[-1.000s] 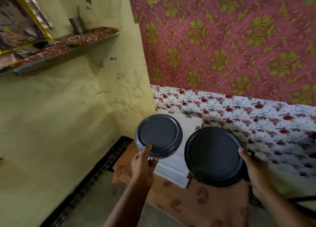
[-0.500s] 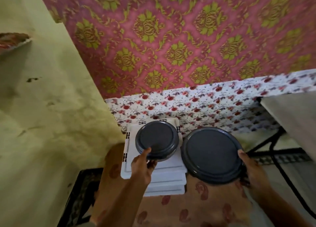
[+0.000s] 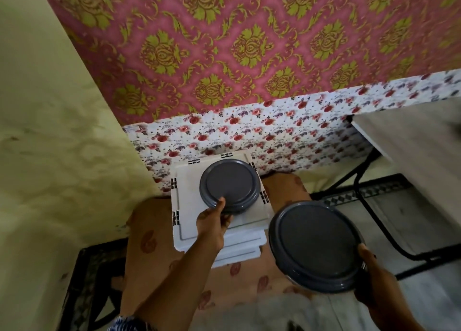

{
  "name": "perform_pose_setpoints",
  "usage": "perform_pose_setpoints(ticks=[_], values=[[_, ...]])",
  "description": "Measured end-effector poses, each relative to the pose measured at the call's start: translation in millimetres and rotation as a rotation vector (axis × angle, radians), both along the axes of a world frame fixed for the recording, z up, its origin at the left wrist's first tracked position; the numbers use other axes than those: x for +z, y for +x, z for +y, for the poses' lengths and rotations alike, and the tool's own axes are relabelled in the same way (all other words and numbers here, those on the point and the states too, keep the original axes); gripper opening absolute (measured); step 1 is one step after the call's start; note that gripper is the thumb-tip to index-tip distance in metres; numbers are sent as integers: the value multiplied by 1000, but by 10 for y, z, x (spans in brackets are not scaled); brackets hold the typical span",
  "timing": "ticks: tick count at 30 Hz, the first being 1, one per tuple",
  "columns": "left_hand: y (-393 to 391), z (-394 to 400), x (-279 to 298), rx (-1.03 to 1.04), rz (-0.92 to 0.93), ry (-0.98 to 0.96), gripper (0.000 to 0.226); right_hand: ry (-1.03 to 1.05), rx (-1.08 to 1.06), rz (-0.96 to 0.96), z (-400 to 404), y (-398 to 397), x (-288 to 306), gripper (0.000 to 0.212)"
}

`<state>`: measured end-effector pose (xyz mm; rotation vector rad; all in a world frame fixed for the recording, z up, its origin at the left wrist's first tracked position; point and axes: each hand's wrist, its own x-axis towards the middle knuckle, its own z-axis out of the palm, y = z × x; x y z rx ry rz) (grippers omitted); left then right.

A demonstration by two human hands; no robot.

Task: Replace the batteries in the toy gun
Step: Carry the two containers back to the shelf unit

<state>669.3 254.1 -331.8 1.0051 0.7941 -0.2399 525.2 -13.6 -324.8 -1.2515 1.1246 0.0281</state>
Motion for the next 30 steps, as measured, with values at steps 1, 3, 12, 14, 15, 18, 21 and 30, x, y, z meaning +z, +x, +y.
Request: perform_pose_setpoints(ticks=[1, 3, 12, 14, 15, 18, 21, 30], values=[[-11, 6, -13, -2, 1, -22, 23, 7, -18, -6, 15, -51, -39, 36], [-82, 20, -24, -7, 2, -60, 26, 11, -32, -11, 42, -150, -94, 32], [-1117, 173, -417, -696, 6, 268, 23, 83, 62, 154, 515, -423, -486, 45], [-1208, 269, -549, -808, 106, 199, 34, 81, 130, 132, 671, -387, -612, 42], [-1237, 316, -598, -804, 135, 169, 40, 70, 161, 114, 752, -350, -634, 41], [-1275, 452, -792, -668, 152, 210, 41, 39, 246, 34, 989, -178, -710, 38], [-1235, 552, -948, -527, 131, 223, 33, -13, 324, 42, 1117, 47, -854, 43], [-868, 551, -1322, -282, 47, 267, 38, -34, 311, 122, 1193, 568, -1317, 35]])
